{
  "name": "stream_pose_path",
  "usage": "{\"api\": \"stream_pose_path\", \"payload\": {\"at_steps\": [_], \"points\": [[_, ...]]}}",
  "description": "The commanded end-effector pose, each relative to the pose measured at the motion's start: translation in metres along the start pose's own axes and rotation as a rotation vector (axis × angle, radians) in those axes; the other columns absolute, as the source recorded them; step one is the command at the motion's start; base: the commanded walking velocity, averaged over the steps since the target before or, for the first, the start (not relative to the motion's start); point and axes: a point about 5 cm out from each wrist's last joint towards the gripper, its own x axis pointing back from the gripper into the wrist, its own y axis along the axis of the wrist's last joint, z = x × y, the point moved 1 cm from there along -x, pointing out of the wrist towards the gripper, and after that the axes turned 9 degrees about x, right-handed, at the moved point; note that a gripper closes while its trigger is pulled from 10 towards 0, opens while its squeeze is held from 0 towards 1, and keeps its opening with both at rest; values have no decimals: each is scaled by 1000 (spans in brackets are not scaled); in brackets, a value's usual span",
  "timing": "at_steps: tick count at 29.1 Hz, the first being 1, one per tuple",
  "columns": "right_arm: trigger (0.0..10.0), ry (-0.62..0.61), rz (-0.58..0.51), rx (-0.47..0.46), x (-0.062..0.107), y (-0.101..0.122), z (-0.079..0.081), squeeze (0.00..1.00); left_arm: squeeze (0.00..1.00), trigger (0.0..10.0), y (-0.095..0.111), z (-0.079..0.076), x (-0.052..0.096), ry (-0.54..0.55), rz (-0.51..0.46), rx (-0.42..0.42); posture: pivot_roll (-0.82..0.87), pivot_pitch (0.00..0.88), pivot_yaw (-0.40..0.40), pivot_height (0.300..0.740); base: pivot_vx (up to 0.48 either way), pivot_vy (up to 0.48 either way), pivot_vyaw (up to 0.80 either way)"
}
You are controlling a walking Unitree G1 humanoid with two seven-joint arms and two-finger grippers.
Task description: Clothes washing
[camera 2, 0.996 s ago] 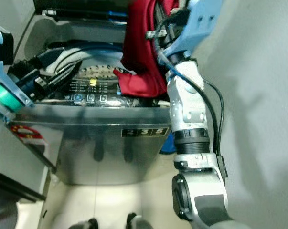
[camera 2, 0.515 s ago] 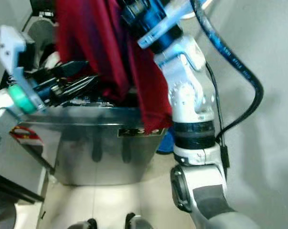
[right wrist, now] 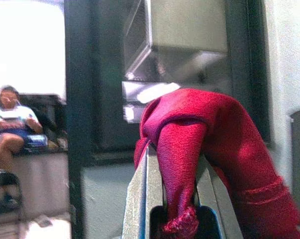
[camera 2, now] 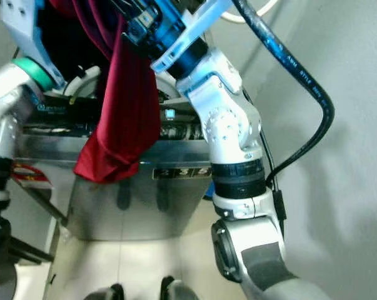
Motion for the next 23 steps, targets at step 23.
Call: {"api": "stream_pose_path", "payload": {"at_steps": [23], "points": [[10000, -646, 586, 360, 31, -121, -38, 0, 0, 10000, -27, -31, 38, -276, 63, 76, 69, 132, -42, 740, 0, 0, 0]]}}
